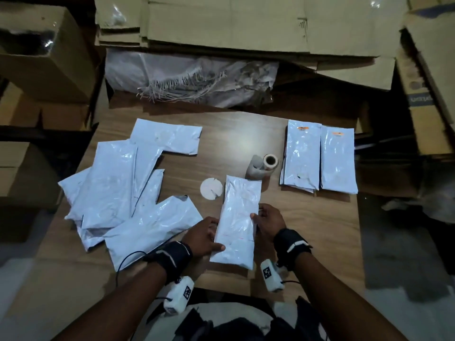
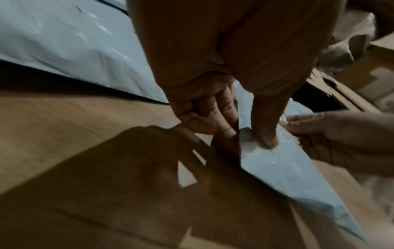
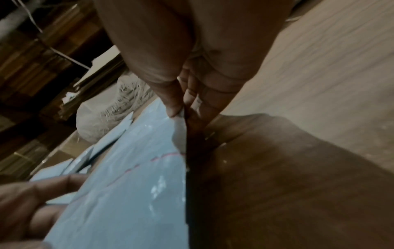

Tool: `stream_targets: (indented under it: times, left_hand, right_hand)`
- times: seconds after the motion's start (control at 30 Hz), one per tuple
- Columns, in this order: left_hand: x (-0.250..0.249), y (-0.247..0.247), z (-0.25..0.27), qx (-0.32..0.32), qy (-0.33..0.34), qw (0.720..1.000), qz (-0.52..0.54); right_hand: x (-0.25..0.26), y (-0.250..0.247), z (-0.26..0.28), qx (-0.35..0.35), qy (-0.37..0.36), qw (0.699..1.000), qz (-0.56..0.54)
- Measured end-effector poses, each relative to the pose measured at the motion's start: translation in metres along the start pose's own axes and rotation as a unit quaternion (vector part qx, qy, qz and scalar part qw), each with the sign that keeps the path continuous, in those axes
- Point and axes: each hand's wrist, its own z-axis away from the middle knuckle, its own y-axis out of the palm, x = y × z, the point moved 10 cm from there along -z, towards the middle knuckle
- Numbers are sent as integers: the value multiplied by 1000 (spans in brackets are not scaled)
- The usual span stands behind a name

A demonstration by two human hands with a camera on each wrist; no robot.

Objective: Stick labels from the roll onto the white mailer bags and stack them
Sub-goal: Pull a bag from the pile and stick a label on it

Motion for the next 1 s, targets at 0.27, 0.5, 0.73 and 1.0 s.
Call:
stream_targets:
  times: [0.27, 0.5, 0.73, 1.0]
  left_hand:
    - [-20, 5, 8, -82, 76, 943, -313]
    - [-58, 28, -16, -57, 177, 862, -471]
    - [-54, 41, -46, 14, 169, 838, -518]
    - [-48, 49, -40, 21, 163, 843, -512]
  right_hand:
    - [20, -1, 24, -43, -116, 957, 261]
    - [28, 58, 51, 13, -293, 865, 407]
    - [18, 72, 37, 36, -247, 873, 419]
    - [8, 71, 42, 40, -259, 869, 420]
